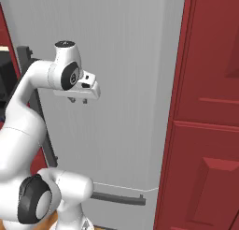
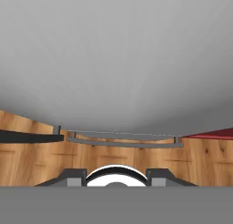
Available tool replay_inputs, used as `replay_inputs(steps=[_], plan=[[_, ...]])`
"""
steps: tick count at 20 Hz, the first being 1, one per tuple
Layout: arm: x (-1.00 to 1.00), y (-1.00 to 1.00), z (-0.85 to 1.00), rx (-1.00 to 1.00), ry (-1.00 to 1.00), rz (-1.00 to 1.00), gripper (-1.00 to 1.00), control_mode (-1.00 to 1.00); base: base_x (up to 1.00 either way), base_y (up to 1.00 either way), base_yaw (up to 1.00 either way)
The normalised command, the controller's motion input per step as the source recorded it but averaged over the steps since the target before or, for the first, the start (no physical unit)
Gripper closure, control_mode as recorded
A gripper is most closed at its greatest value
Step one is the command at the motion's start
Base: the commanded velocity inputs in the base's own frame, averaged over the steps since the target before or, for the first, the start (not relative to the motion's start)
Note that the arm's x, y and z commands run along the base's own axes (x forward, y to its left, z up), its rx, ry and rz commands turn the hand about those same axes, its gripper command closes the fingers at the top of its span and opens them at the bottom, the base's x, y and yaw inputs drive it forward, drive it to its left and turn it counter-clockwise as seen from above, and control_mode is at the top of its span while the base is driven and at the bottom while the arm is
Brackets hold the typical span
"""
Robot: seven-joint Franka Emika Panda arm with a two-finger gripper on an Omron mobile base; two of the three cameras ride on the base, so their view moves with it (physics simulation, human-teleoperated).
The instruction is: Open the fridge, remove the banana, bell pepper, and shrimp, and place them on any counter.
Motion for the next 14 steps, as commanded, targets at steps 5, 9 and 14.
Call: replay_inputs(steps=[5, 9, 14], plan=[[0.00, 0.00, 0.00, 0.00, 0.00, 0.00, -1.00, 1.00, -0.14, 0.00, 0.00], [0.00, 0.00, 0.00, 0.00, 0.00, 0.00, -1.00, 1.00, -0.50, 0.00, -0.01], [0.00, 0.00, 0.00, 0.00, 0.00, 0.00, -1.00, 1.00, -0.56, 0.07, 0.00]])
